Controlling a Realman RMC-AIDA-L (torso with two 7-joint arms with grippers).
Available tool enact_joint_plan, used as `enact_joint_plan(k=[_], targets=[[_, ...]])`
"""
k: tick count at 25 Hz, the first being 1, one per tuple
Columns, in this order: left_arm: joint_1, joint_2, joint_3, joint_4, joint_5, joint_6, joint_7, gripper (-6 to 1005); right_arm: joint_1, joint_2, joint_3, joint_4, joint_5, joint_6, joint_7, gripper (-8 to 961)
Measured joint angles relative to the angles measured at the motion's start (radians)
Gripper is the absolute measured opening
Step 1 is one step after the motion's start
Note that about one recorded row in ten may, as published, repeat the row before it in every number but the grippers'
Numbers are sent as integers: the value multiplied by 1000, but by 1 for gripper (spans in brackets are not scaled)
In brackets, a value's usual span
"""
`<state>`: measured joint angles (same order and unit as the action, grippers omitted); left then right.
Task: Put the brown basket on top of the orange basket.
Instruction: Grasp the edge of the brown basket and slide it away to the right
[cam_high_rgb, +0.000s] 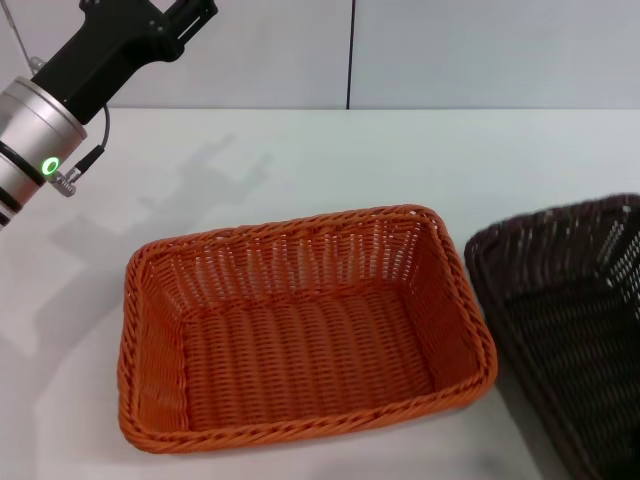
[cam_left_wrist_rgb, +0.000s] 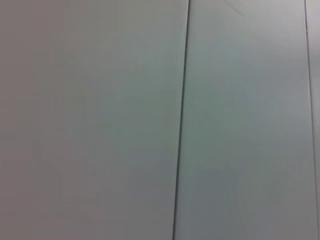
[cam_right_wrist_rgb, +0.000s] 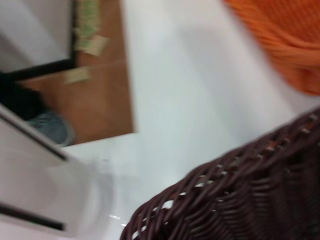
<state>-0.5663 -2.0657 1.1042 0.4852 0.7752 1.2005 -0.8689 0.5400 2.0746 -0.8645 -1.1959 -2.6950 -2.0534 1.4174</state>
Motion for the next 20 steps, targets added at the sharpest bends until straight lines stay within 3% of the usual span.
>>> enact_joint_plan(k=[13,20], targets=[[-19,3,0,-1,-13,-35,17,716,-21,8,-180,13,120,-125,7,607],[-16,4,-1,0,-13,-38,17,715,-4,0,-114,-1,196,-124,-5,609]])
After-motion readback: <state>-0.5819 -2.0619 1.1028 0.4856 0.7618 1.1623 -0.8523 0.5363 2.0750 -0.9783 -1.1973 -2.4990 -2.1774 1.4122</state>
